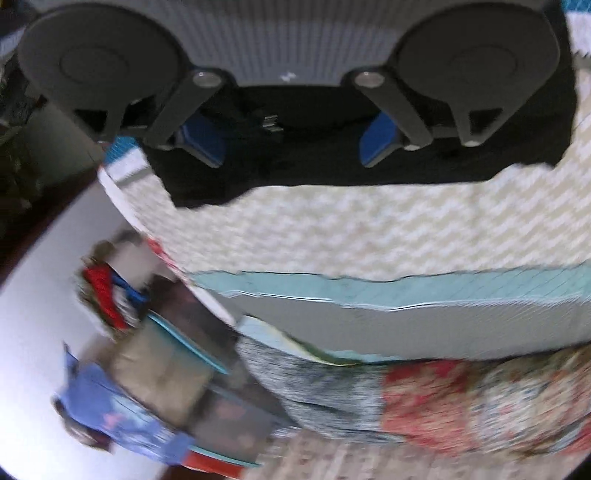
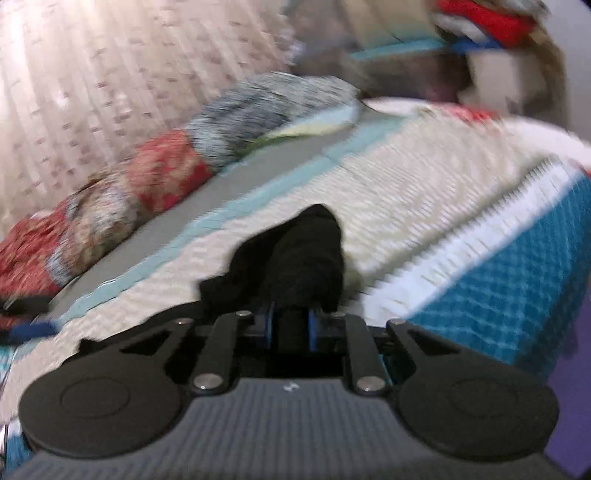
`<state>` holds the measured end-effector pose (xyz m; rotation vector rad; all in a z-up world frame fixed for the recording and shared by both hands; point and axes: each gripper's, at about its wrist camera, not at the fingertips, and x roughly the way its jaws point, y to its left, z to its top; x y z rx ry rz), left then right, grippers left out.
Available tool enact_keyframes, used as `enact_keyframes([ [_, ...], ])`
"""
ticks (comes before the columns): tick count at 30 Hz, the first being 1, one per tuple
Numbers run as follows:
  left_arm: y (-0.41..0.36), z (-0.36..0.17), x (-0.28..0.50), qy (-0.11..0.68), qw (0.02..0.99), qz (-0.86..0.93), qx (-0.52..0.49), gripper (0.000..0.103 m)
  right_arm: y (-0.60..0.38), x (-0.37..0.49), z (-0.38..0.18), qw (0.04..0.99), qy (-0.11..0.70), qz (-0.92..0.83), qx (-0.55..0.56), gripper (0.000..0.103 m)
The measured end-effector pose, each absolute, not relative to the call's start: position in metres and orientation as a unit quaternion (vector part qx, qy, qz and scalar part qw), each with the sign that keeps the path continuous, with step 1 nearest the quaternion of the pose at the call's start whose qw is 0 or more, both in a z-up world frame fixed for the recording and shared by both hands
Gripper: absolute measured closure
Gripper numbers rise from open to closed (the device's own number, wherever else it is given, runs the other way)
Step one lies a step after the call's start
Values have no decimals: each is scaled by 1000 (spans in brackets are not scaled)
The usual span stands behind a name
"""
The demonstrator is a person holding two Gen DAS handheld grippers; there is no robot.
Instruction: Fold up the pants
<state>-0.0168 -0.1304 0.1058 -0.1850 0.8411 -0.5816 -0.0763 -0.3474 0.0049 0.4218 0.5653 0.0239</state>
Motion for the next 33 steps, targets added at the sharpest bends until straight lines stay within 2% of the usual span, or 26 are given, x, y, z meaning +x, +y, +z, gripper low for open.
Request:
enact_keyframes([
  [2,-152,110,-16,403,863,-294,-76,14,-326,-80,15,948,270,40,164,84],
  [4,-170,111,-13,407,855,-313,-69,4,-311,-83,19,953,265,58,134,84],
  [7,-192,108,-11,422,841,-332,-65,1,-294,-84,19,955,264,85,108,84],
  [9,-202,102,-7,438,831,-337,-67,2,-283,-86,20,956,261,99,88,84],
  [11,-207,94,-4,448,827,-333,-68,37,-276,-89,23,957,255,111,78,84],
  [12,-209,91,-2,457,824,-330,-60,65,-273,-91,24,958,251,119,73,84],
  [13,-208,87,-2,459,828,-317,-56,74,-268,-92,23,959,252,116,65,84],
  [16,-190,83,1,468,824,-306,-90,78,-271,-95,18,957,252,121,71,72],
  [17,-183,83,1,468,825,-301,-99,78,-271,-97,17,957,252,121,73,57],
  [18,-177,85,1,466,826,-299,-105,78,-272,-98,15,958,252,118,69,50],
  [19,-170,88,0,463,827,-298,-111,78,-271,-98,12,958,253,116,62,47],
  [21,-156,92,-1,458,829,-297,-124,78,-268,-92,7,955,265,121,50,48],
  [22,-149,95,-1,455,830,-296,-129,78,-265,-89,6,953,270,127,49,57],
  [23,-140,97,-3,453,830,-294,-136,78,-262,-85,7,950,276,138,51,84],
  [24,-132,98,-3,452,831,-292,-143,78,-257,-84,10,949,276,147,50,91],
  [33,-11,110,-17,422,847,-236,-219,78,-185,-88,50,928,235,288,7,92],
])
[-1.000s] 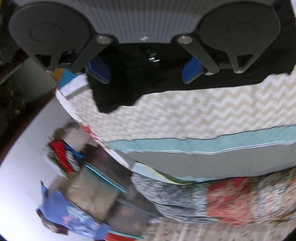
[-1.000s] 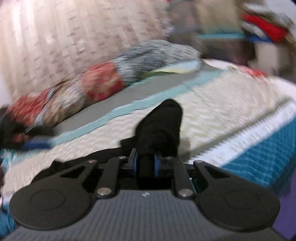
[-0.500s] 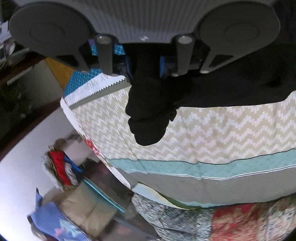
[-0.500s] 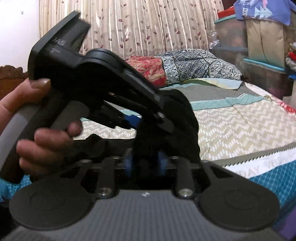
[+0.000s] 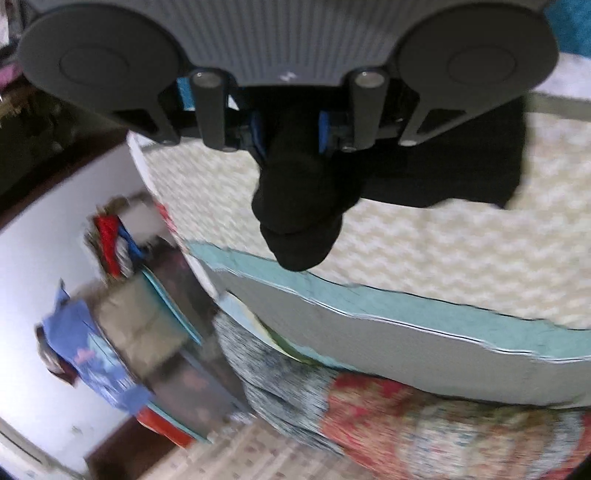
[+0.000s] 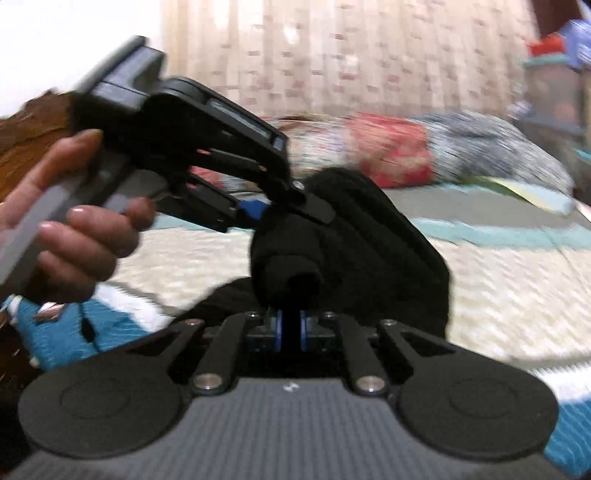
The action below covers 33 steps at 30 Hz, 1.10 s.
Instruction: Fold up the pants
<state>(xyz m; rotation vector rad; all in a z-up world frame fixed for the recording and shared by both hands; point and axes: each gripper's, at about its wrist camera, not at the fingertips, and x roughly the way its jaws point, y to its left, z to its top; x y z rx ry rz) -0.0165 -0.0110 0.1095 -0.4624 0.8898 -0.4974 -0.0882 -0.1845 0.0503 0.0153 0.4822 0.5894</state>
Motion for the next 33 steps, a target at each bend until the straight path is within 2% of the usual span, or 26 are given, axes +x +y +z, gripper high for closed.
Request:
enact_keyframes([
  [5,55,85,-21,416,848,-185,-271,78,-138,-68,46,907,248,340,-32,92],
  [9,79,37,-15,457,833,-129,-284,77,-106,-55,13,873,327,359,-45,87],
  [12,85,5,-14,474,819,-103,-306,66,-102,-55,1,866,341,362,-57,86],
  [13,86,2,-16,467,820,-103,-316,65,-104,-57,5,865,341,365,-57,84],
  [15,80,7,-17,459,828,-103,-304,59,-112,-58,14,863,340,372,-42,71],
  [16,76,11,-17,457,835,-101,-291,53,-119,-59,17,862,338,378,-25,60],
  [17,72,16,-17,456,841,-96,-276,50,-125,-62,19,862,336,379,-11,56],
  [19,69,24,-24,453,853,-78,-246,34,-135,-69,26,867,327,375,11,56],
  [21,65,34,-33,445,867,-61,-215,27,-145,-76,29,876,315,364,26,56],
  [27,58,51,-64,436,882,-55,-170,26,-172,-72,31,906,297,295,70,57],
  [33,49,41,-80,446,886,-22,-123,25,-183,-46,3,892,367,229,130,63],
])
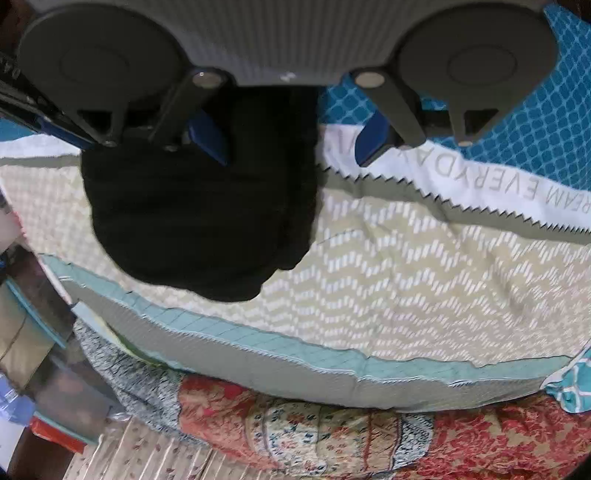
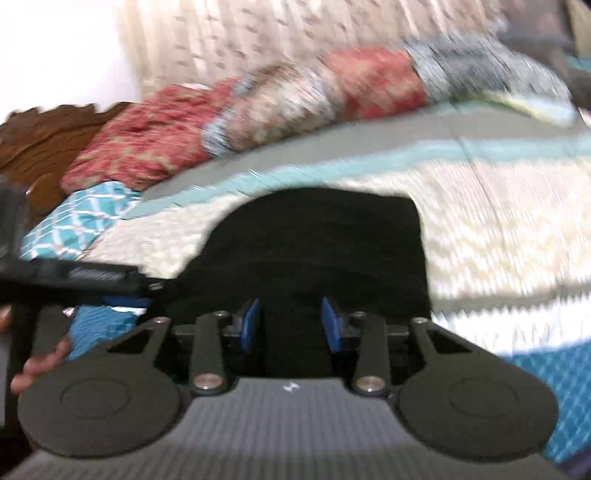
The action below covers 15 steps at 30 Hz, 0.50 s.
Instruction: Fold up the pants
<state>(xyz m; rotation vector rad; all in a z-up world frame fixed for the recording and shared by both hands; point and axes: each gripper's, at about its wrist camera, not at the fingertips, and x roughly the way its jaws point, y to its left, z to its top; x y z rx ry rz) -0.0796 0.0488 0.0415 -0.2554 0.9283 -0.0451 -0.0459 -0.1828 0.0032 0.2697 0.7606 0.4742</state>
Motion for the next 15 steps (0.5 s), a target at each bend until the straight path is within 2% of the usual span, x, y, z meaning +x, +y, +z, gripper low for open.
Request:
enact_keyframes([
  [3,51,32,-78,456,881,-16,-124,24,-184,-41,-10,880,391,219,160,62],
  [7,45,30,-80,453,885,-11,-106,17,-188,-40,-12,872,402,210,183,56],
  [15,38,38,-85,450,889,3,-85,16,-193,-58,-2,881,388,210,171,53],
])
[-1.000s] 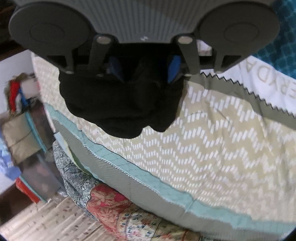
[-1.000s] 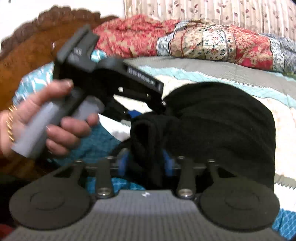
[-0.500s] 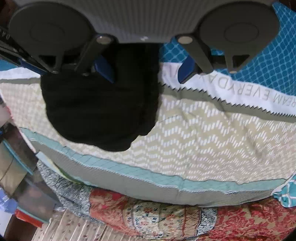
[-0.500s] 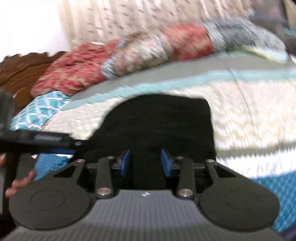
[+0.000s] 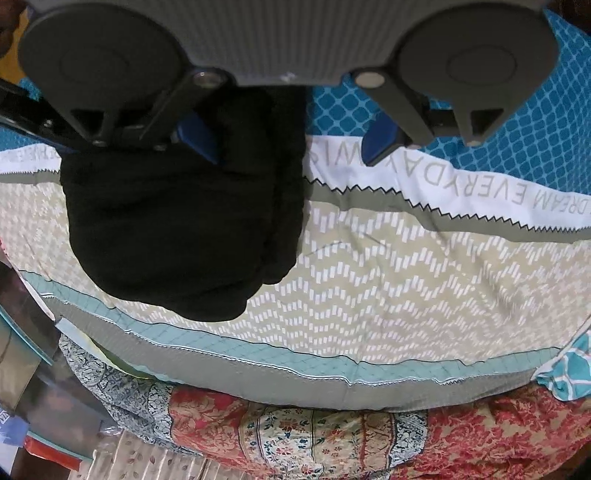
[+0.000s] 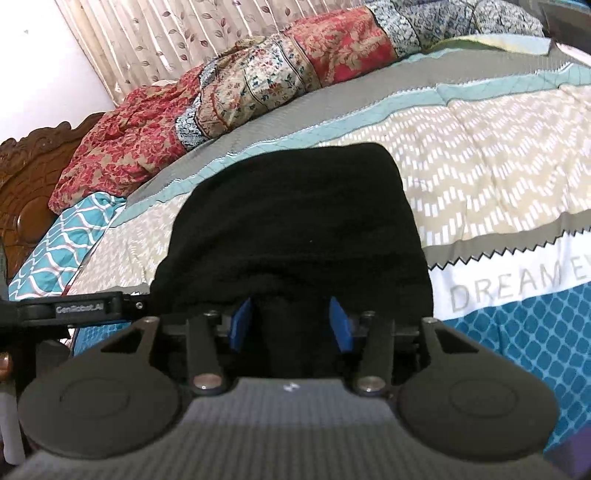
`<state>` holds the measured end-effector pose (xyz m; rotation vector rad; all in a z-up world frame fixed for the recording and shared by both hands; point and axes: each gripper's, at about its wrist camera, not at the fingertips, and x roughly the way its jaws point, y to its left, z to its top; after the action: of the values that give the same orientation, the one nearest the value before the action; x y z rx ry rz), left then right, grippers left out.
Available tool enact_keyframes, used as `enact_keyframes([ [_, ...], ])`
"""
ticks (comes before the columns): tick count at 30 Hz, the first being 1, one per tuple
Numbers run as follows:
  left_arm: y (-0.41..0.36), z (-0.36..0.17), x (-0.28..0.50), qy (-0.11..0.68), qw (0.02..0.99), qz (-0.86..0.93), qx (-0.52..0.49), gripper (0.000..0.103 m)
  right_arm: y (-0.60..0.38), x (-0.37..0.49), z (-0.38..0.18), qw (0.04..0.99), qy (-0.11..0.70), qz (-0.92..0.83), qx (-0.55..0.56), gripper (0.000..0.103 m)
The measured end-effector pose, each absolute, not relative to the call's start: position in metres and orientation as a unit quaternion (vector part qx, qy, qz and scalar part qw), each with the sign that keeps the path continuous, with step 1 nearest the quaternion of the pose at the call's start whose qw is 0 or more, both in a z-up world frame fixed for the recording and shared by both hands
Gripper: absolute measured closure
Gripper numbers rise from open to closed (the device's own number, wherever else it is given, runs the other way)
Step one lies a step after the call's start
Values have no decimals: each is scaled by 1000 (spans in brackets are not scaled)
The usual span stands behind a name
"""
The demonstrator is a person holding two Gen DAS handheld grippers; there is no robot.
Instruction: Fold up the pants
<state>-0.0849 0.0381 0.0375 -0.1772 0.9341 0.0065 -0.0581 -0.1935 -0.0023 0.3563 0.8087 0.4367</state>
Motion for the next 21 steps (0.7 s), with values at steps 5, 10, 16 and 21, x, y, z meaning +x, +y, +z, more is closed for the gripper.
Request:
enact_keyframes([
  [5,36,39,-86,448,890,9,-77,16,-195,-65,3,887,381,203,162,53],
  [10,37,38,-85,448,890,12,-77,14,-201,-67,2,886,384,197,168,53],
  [16,38,36,-84,449,890,16,-77,10,-202,-64,-1,882,393,192,174,53],
  [21,40,34,-83,450,890,19,-77,5,-202,-63,-3,882,395,191,172,50],
])
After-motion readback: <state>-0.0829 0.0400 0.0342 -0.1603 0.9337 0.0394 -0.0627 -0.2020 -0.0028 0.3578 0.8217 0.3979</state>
